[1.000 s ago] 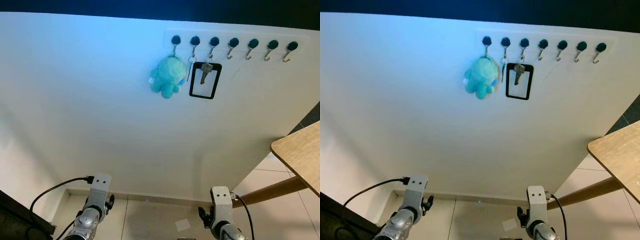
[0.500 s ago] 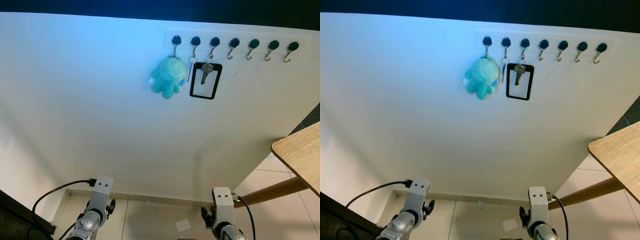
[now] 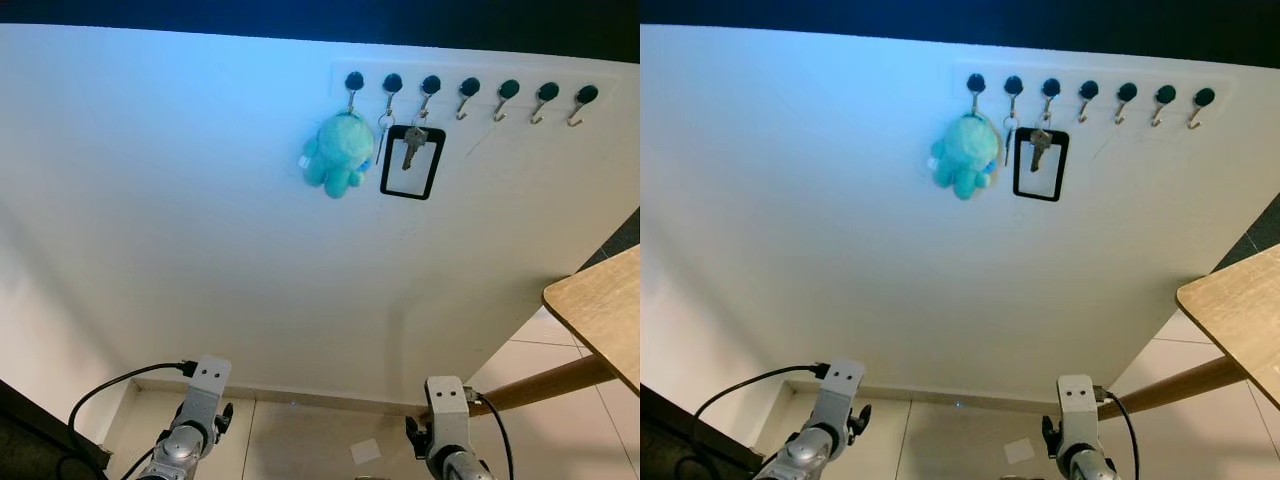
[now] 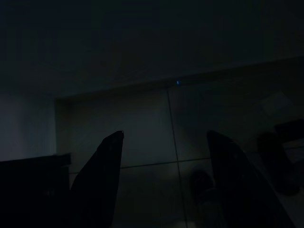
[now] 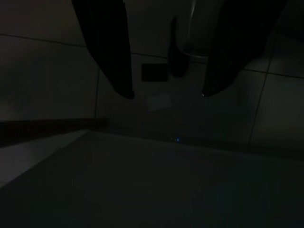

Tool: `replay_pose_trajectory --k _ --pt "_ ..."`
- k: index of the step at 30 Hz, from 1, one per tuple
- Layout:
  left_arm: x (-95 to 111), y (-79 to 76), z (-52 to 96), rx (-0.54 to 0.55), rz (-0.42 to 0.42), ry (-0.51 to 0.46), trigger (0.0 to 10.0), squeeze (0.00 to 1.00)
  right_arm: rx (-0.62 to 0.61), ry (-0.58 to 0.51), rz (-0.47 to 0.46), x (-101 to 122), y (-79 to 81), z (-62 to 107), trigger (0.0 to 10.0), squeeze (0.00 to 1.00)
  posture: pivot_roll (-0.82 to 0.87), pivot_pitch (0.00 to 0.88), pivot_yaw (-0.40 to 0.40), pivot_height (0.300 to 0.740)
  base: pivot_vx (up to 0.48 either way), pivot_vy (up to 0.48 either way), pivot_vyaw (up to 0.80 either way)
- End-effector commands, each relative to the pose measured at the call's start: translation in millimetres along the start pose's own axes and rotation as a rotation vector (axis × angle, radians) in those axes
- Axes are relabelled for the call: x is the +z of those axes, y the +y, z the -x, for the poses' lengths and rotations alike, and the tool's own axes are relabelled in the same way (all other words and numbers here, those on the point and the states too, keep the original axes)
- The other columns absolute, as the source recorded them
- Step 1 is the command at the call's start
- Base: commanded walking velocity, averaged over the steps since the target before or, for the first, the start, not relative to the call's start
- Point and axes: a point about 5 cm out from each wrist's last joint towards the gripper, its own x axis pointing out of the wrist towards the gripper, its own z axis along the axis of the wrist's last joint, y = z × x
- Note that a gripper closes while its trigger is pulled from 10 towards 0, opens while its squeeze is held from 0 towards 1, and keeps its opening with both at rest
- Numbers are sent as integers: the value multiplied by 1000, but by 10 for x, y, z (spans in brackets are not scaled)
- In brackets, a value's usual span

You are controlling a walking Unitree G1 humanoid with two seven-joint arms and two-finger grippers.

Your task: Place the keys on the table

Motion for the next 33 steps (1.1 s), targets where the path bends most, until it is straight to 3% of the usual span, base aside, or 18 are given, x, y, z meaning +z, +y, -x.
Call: replay_pose_trajectory --k 1,33 --pt "-11 -72 -7 -14 -4 10 10000 0 0 12 12 -21 -6 5 10000 0 48 0 -45 740 0 0 0" --pt "-28 -172 -10 -35 -32 21 10000 0 -1 22 58 -33 -26 9 10000 0 49 0 -51 740 0 0 0"
